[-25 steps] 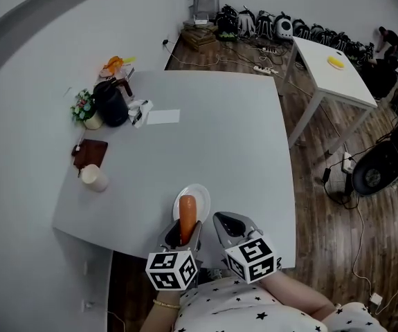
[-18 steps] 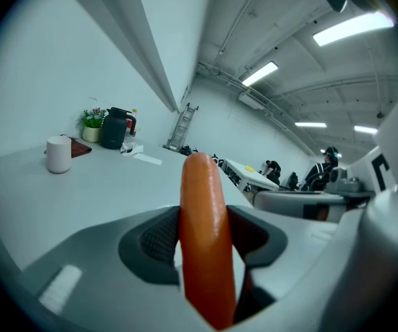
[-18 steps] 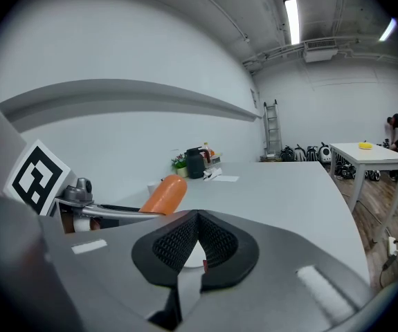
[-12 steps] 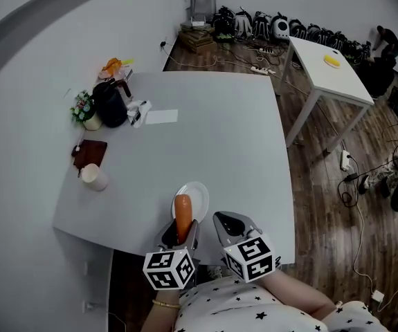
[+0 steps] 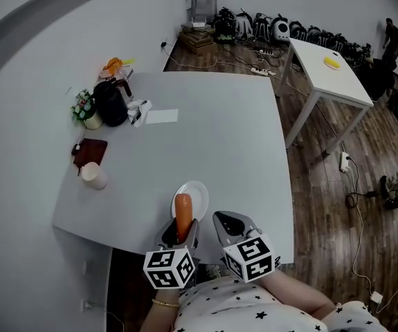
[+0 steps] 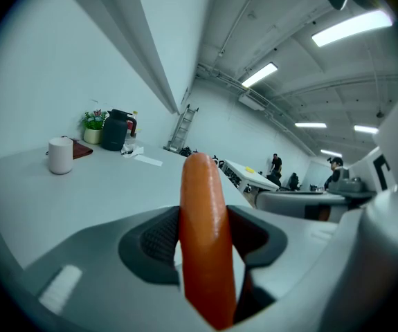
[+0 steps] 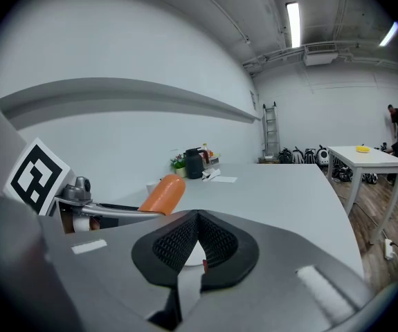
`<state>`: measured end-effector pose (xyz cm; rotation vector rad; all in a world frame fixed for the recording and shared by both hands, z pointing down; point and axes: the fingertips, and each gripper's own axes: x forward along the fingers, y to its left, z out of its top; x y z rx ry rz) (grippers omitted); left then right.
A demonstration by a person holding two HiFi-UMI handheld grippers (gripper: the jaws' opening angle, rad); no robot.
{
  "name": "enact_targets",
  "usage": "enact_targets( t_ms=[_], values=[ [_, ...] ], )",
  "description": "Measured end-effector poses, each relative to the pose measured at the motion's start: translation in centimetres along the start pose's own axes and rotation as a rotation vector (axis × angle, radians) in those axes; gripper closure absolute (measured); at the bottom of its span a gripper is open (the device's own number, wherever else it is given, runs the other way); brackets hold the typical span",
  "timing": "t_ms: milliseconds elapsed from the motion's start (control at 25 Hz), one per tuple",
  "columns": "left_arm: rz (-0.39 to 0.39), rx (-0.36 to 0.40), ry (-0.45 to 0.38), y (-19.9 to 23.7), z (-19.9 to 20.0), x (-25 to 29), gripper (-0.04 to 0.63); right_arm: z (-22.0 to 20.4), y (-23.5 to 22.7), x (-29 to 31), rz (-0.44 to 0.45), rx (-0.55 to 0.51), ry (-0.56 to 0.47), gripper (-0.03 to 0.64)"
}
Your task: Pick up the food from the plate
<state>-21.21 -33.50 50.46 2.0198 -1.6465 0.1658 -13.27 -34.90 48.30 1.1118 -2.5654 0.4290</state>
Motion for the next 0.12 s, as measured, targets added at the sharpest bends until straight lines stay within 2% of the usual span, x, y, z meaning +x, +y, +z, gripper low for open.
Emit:
enact_targets(
  t_ms=[120],
  values=[
    [0.001,0.004,0.001,-0.18,-0.07,-0.06,0.383,-0.06,-0.01,-0.16,0.000,-0.003,0.000,0.618]
  ],
)
